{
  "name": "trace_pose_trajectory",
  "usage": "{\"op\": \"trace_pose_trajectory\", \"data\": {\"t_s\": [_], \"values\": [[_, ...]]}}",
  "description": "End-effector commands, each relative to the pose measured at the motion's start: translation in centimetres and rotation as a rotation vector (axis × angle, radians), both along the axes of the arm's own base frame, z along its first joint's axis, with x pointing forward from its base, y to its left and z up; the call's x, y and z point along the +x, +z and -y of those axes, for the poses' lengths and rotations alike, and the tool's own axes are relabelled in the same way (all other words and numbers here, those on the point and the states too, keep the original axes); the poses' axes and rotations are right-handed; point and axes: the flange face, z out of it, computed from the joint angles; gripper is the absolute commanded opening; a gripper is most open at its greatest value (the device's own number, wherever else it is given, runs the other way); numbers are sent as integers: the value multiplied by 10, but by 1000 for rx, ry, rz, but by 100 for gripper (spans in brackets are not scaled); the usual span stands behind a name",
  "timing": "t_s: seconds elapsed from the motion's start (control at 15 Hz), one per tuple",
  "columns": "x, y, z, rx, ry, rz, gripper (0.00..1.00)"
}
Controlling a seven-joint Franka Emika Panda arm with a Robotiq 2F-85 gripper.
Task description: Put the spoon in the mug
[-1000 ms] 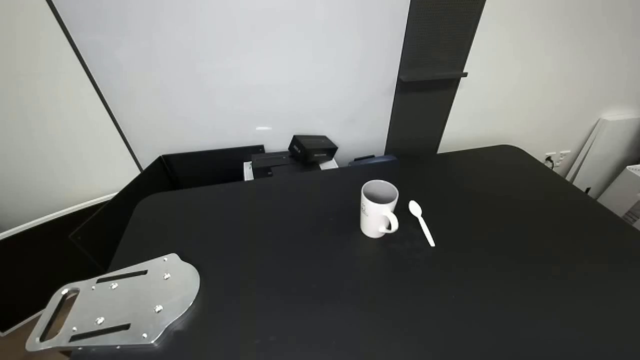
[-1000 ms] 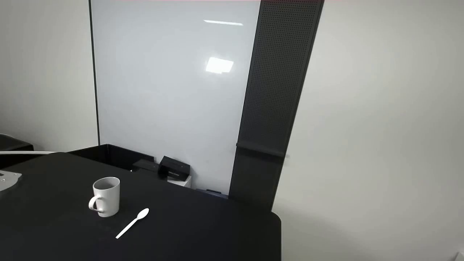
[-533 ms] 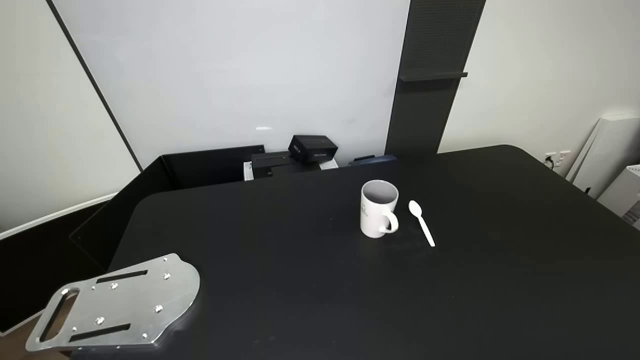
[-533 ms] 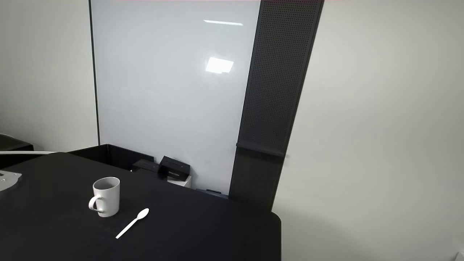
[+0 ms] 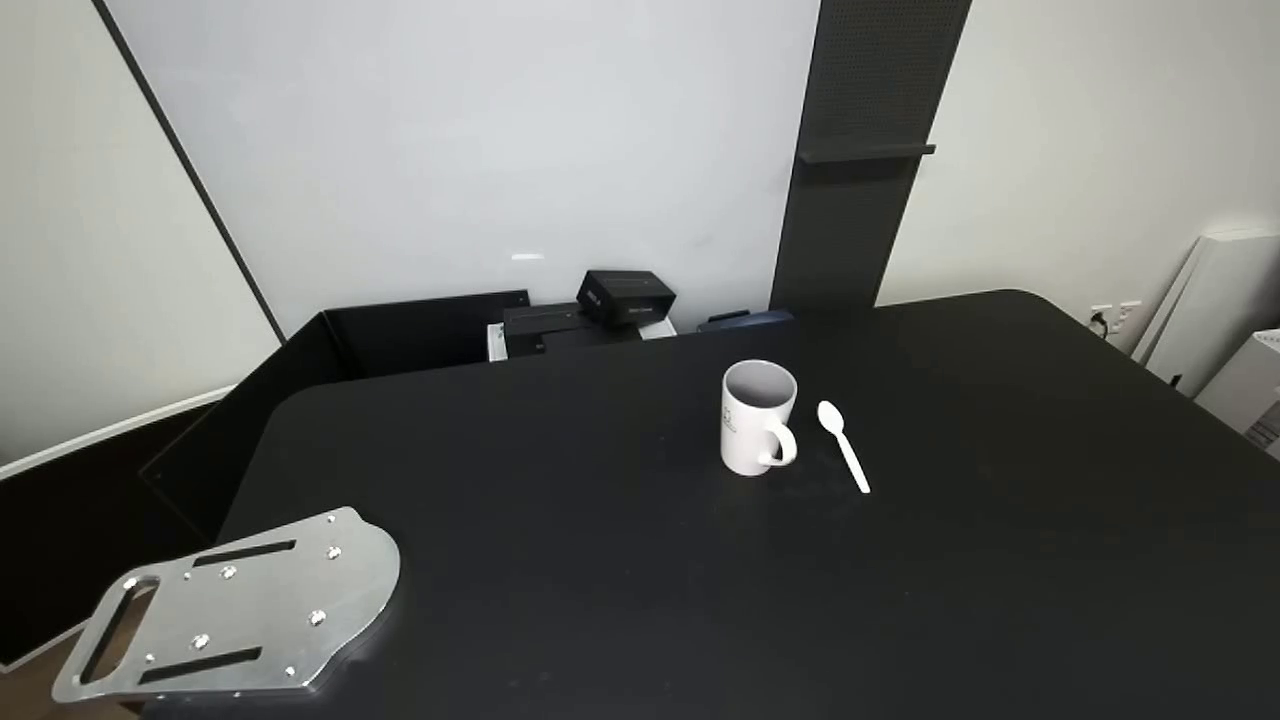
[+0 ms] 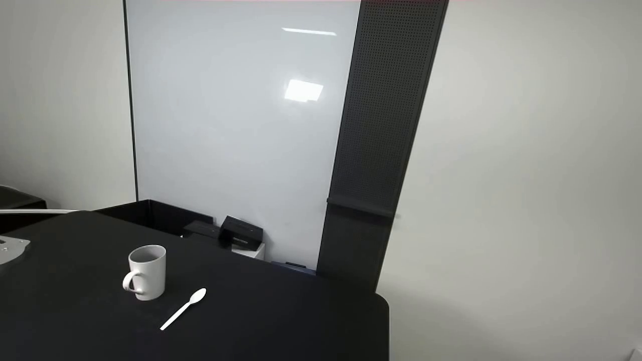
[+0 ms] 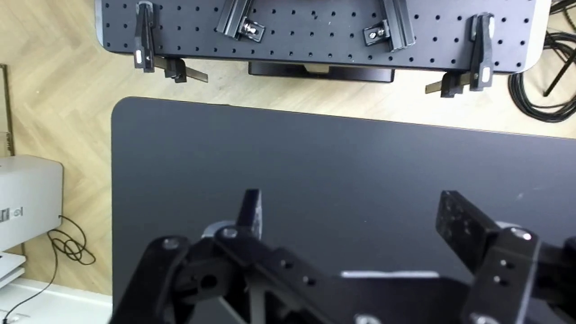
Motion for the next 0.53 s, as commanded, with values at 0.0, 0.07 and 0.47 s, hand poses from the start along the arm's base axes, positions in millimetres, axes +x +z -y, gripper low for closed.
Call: {"op": "trace_pose_trajectory", "data": {"t_s": [0.0, 0.07, 0.47], "values": [[48, -29, 37, -25, -39, -44, 100], [63, -39, 49, -39, -58, -51, 100], [149, -93, 100, -62, -119, 28, 100]]}}
